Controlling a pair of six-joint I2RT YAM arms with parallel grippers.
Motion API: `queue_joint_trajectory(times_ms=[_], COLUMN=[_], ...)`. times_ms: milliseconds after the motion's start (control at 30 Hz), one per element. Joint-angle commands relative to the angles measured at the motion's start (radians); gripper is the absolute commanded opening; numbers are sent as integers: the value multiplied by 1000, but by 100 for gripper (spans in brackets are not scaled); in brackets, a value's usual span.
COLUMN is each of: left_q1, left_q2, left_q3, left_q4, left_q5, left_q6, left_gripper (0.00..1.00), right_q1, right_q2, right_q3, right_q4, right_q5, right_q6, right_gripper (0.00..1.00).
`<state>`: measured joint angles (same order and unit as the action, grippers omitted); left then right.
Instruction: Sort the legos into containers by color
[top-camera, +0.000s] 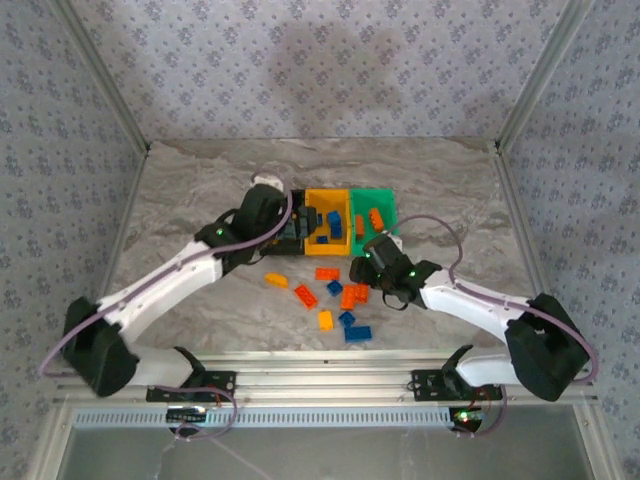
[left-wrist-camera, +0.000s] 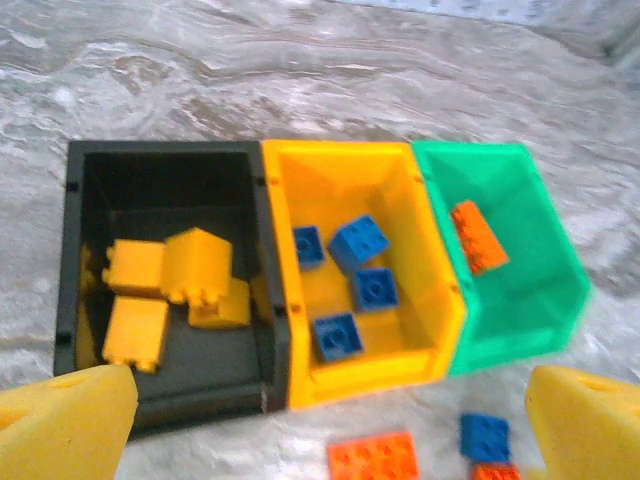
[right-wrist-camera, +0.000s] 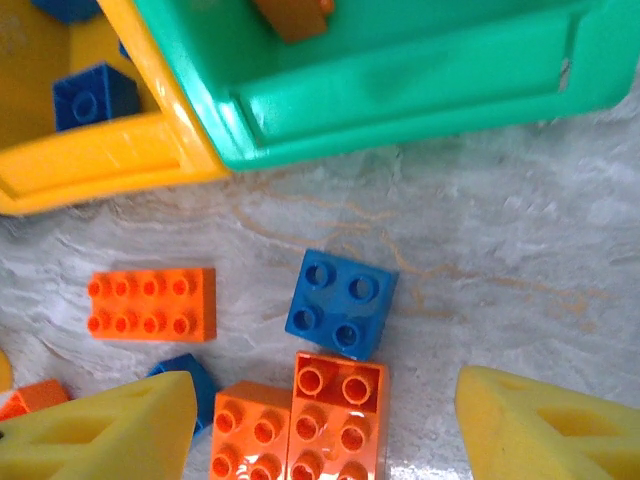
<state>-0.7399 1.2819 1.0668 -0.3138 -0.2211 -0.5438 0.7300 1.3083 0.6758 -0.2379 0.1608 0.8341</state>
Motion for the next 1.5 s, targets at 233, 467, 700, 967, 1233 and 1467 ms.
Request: queue_joint_trajectory(times_ms=[233,467,700,967,1233,1467], left_q1=[-53,-53,-53,-53,-52,-52], left_q2=[-262,-333,-390,-450,-450,-451], left_q3=[-330,-391,-441,-475,-484,-496], left_q4=[-26,-63,-92,-106,-120,-115], left_q5=[-3,-30,-38,-57,-62,-67], left_q6=[-143,-162,-176,-189,-190,-190], left_gripper=[100,100,100,100,100,100], right_q1=[39,39,13,37,23,-22], right_q2=[89,96,-67,-14,71,-42], right_q3=[-17,-45,-88,-62,-78,-77], right_q4=[-84,-174,-242,-118,-139,-181], right_q5=[68,107,142,65,68,59], right_q6=[67,117,127,70,126,59], right_gripper=[55,48,47,71,54,29])
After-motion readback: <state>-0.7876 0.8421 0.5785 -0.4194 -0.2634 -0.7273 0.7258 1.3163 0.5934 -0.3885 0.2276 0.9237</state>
